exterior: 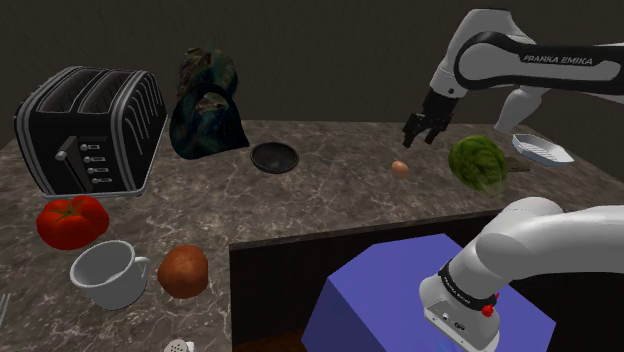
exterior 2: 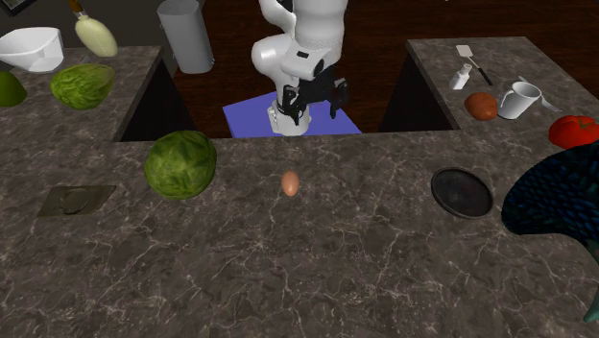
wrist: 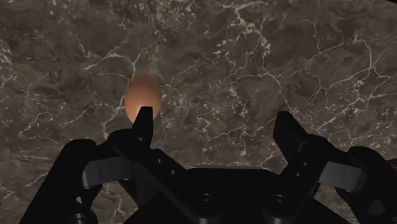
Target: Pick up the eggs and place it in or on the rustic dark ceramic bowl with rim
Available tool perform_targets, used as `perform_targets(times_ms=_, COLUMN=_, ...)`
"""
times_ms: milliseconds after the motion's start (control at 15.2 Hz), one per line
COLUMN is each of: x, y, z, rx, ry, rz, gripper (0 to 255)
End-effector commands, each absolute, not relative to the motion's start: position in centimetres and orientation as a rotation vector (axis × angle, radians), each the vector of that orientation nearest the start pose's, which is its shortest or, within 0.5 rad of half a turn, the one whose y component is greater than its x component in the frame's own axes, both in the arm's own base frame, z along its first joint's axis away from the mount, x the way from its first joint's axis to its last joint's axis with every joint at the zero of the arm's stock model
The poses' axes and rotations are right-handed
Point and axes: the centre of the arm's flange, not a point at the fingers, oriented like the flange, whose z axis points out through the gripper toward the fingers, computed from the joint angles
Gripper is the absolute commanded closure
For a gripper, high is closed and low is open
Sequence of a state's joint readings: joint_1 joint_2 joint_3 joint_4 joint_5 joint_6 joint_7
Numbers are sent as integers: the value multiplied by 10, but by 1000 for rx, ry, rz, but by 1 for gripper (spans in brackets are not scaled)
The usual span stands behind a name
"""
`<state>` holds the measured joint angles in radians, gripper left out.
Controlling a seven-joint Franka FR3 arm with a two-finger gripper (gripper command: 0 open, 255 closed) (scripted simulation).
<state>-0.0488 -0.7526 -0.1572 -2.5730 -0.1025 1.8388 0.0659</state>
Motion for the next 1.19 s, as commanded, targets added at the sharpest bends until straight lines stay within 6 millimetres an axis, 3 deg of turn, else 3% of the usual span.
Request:
perform_targets(times_ms=0, x=323, y=-98, z=474, rx=-3105, ry=338, rz=-44, gripper=0)
perform_targets(times_ms=660, x=343, y=-181, z=373, rx=-3035, ry=431, rz=-127, gripper=0)
perform_targets(times_ms=1122, x=346, y=-179, z=336, rx=-3035, ry=431, rz=-127, gripper=0)
